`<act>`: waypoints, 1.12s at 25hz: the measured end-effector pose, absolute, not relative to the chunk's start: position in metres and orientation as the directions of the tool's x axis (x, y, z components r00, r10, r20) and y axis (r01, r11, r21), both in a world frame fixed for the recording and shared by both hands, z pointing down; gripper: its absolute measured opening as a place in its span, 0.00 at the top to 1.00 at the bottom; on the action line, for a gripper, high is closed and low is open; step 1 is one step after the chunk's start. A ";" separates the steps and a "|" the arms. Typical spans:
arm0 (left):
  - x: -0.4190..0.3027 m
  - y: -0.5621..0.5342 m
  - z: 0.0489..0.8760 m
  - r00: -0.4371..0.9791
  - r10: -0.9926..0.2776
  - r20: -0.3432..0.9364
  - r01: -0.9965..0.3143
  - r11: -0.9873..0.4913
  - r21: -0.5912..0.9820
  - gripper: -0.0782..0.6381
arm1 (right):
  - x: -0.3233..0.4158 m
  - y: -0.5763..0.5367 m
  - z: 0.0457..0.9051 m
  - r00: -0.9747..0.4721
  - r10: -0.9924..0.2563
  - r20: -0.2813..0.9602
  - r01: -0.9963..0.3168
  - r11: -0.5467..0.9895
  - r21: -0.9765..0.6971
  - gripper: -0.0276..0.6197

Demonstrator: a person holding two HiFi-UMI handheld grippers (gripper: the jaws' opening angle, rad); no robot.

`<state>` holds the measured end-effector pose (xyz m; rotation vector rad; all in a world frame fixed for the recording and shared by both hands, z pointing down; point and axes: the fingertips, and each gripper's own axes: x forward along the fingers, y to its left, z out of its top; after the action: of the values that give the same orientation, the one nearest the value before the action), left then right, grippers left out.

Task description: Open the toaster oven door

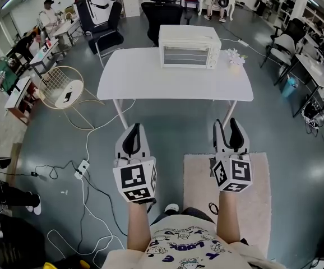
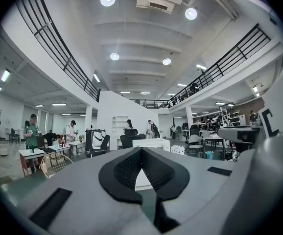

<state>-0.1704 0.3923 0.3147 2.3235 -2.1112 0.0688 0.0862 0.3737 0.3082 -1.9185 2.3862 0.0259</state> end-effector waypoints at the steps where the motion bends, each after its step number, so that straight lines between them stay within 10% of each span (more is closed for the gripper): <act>1: -0.173 0.390 0.316 0.100 -0.994 0.035 -0.994 -0.101 -0.031 0.89 | 0.083 0.372 0.309 -0.210 -0.975 -0.070 -0.976 0.213 -0.036 0.65; 28: -0.144 0.180 0.326 0.105 -0.993 0.060 -0.994 -0.107 -0.033 0.89 | 0.112 0.163 0.320 -0.216 -0.976 -0.035 -0.976 0.217 -0.034 0.65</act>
<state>-0.1443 0.1797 0.3257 2.3231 -2.0891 0.1051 0.1115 0.1629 0.3199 -1.9360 2.4118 -0.0072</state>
